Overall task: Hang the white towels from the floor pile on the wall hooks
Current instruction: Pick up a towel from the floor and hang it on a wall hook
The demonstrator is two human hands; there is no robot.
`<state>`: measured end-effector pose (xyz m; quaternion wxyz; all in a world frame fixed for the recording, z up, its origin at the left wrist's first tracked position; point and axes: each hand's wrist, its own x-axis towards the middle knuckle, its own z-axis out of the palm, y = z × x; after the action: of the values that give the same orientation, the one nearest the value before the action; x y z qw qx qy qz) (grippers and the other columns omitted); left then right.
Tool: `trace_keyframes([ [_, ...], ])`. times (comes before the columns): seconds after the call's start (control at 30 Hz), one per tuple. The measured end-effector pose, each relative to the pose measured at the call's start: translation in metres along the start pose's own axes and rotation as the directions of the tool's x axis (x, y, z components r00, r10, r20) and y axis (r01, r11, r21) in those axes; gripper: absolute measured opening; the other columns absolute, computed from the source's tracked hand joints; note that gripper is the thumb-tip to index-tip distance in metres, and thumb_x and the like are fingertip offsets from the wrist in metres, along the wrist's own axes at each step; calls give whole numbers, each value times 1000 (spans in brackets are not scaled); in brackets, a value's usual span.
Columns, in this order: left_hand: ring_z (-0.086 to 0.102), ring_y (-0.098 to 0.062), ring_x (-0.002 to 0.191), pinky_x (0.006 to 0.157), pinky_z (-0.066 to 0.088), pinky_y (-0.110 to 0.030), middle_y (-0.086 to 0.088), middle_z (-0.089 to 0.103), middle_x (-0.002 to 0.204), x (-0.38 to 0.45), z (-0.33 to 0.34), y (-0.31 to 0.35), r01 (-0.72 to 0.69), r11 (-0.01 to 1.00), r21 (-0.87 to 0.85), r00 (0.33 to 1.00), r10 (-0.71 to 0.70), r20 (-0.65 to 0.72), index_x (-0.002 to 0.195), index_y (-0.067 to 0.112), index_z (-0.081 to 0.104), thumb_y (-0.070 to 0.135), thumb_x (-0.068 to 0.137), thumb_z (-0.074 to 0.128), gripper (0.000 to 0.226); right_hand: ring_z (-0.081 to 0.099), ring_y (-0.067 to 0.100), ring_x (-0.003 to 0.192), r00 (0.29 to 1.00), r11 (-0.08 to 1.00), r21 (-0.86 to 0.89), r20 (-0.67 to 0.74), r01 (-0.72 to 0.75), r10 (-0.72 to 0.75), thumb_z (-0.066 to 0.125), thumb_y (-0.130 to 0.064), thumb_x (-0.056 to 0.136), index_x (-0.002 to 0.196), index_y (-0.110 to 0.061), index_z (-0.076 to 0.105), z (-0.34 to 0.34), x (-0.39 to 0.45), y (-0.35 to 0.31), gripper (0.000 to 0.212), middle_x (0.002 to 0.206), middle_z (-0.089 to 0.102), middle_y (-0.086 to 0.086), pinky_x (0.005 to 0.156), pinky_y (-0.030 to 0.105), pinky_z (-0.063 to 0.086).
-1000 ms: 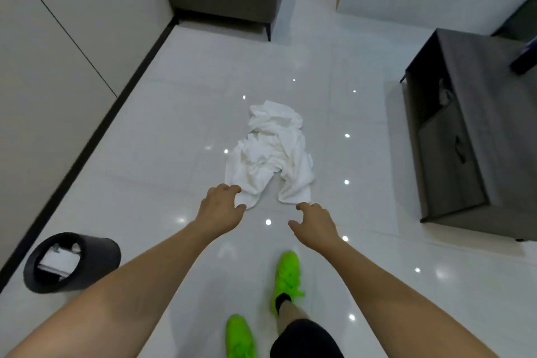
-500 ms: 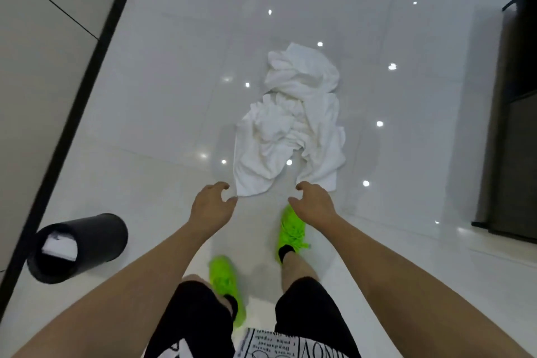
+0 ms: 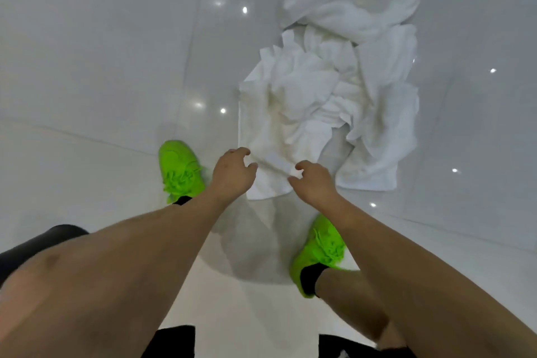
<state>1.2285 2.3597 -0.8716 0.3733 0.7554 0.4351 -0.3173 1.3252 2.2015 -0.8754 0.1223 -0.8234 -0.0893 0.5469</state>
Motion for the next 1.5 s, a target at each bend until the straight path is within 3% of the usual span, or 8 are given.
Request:
trace_keyframes([
  [0.23, 41, -31, 133, 109, 31, -36, -12, 44, 146, 144, 71, -39, -14, 996, 91, 992, 2, 124, 146, 10, 37, 34, 91, 60, 65, 57, 24, 119, 999, 992, 110, 14, -54, 53, 59, -33, 95, 137, -11, 53, 73, 123, 5, 48, 130, 61, 9, 93, 29, 43],
  [0.4, 59, -26, 90, 73, 32, -25, -4, 63, 93, 158, 88, -45, 13, 1000, -10, 1000, -13, -25, 108, 9, 61, 29, 94, 58, 24, 58, 23, 117, 995, 981, 173, -16, -93, 98, 58, -30, 95, 133, -11, 57, 91, 139, 10, 42, 126, 63, 6, 99, 32, 45],
  [0.57, 51, -20, 78, 70, 31, -24, -2, 66, 84, 103, 51, -20, -1, 996, -86, 986, -13, -164, 106, 17, 58, 30, 93, 62, 19, 60, 23, 113, 990, 968, 213, -15, -132, 139, 57, -29, 95, 132, -13, 58, 73, 89, 2, 41, 121, 66, 5, 95, 31, 46],
  [0.8, 54, -18, 95, 69, 26, -16, -3, 61, 107, -29, -56, 68, -313, 943, 112, 919, 330, -214, 94, 8, 68, 14, 88, 69, 9, 60, 25, 112, 991, 966, 258, -126, -20, 54, 60, -30, 93, 131, -13, 58, -24, -53, -46, 42, 115, 68, 7, 93, 31, 44],
  [0.97, 50, -11, 84, 63, 27, -19, 6, 61, 89, -149, -145, 155, -426, 885, 185, 867, 458, -194, 94, 12, 68, 13, 88, 68, 7, 62, 19, 107, 968, 948, 283, -239, 147, -78, 66, -31, 90, 134, -19, 55, -136, -174, -84, 47, 111, 67, 4, 84, 25, 44],
  [1.2, 58, -19, 76, 62, 39, -22, 2, 65, 77, -318, -272, 270, -626, 753, 202, 712, 658, -245, 85, 18, 65, 13, 88, 62, 7, 48, 18, 127, 841, 862, 84, -284, 500, -460, 75, -17, 78, 146, -28, 41, -276, -338, -145, 77, 145, 44, -3, 100, 35, 47],
  [1.37, 61, -18, 82, 70, 47, -24, 0, 68, 87, -429, -369, 336, -748, 622, 231, 569, 781, -258, 86, 22, 70, 14, 91, 61, 13, 61, 20, 110, 757, 751, 205, -387, 628, -527, 76, -12, 76, 103, -21, 60, -350, -464, -181, 33, 115, 64, 1, 85, 37, 55],
  [1.5, 62, -11, 84, 75, 47, -22, 5, 69, 92, -514, -419, 368, -864, 449, 227, 374, 875, -307, 89, 27, 72, 19, 89, 68, 10, 67, 23, 100, 636, 561, 323, -537, 762, -554, 80, -11, 72, 111, -17, 56, -390, -575, -212, 45, 108, 67, 9, 91, 40, 54],
])
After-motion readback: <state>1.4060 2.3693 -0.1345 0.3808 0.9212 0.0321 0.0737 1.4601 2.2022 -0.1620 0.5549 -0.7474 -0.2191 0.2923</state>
